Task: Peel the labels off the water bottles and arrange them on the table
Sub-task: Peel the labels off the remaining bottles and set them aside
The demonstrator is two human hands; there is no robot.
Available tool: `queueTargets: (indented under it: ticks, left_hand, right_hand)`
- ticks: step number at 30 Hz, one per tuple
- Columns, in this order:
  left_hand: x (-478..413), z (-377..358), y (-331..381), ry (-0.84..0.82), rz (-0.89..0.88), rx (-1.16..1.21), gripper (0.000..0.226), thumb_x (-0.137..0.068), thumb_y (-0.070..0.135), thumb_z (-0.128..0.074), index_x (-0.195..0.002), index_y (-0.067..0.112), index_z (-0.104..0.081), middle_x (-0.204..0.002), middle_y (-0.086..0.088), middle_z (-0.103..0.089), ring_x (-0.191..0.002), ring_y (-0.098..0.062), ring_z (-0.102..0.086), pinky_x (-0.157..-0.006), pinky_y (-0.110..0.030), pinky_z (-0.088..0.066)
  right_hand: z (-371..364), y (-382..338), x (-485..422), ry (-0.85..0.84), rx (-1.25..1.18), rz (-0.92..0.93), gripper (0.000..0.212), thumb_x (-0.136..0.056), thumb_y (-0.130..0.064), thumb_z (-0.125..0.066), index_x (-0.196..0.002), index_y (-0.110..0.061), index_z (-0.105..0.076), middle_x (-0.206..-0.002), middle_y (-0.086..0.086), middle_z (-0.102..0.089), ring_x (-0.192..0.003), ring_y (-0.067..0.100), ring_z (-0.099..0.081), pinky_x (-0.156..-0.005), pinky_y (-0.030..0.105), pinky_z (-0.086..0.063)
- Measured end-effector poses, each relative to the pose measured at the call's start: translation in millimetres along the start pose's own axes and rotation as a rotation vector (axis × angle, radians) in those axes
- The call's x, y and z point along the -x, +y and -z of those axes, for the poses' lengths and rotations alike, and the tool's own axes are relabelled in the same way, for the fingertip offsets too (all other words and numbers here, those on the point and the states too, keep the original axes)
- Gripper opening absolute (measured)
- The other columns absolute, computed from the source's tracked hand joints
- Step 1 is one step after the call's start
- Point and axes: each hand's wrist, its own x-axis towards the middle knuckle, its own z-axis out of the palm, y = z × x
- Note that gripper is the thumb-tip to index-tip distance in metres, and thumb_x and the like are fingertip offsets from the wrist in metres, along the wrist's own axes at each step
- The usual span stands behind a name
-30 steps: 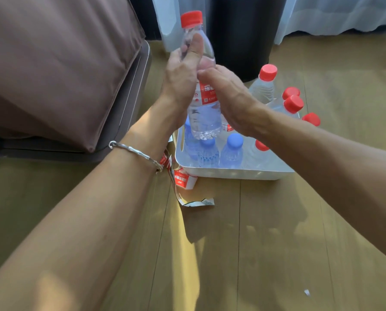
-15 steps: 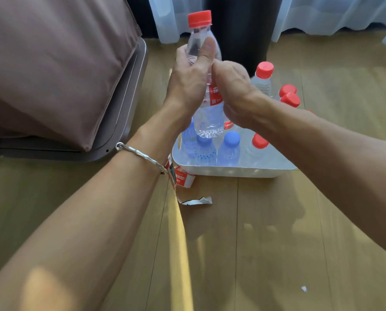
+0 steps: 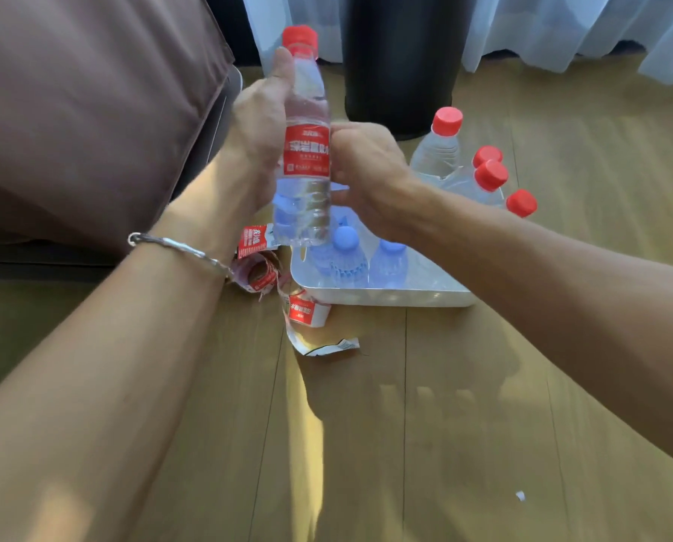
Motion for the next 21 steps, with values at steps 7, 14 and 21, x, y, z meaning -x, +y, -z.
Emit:
queueTargets:
  ticks: [7,14,21]
  left_hand:
    - [11,-16,-4,0.072,-0.149,-0.069,0.039,-0.105,0.034,-0.043,-0.101,-0.001,-0.06,-0.081,-0.007,-0.066,-0.067,-0.015,-0.064,-0.065,-0.028,-0.055]
    - [15,-30,-16,0.046,-0.161,-0.029,0.033,-0.103,0.034,-0.046,-0.108,0.002,-0.053,-0.08,-0.006,-0.061,-0.072,-0.019,-0.06,-0.073,-0.038,-0.054]
    - [17,-35,-19,-0.001,-0.198,-0.068,0.042,-0.086,0.043,-0.055,-0.111,0.01,-0.052,-0.09,-0.004,-0.063,-0.077,-0.015,-0.063,-0.076,-0.036,-0.055]
  right_hand:
    - [0,-3,-1,0.005,-0.045,-0.008,0.026,-0.078,-0.033,-0.05,-0.085,-0.01,-0.06,-0.078,0.009,-0.06,-0.076,0.023,-0.058,-0.083,0.049,-0.053]
    - [13,-3,1,0.037,-0.291,-0.03,0.028,-0.094,-0.006,-0.046,-0.068,-0.009,-0.055,-0.046,-0.003,-0.054,-0.048,0.01,-0.053,-0.059,0.029,-0.047]
    - [20,-3,-8,0.065,-0.3,-0.044,0.024,-0.09,0.004,-0.051,-0.069,-0.003,-0.061,-0.051,0.002,-0.057,-0.053,0.017,-0.056,-0.065,0.036,-0.051]
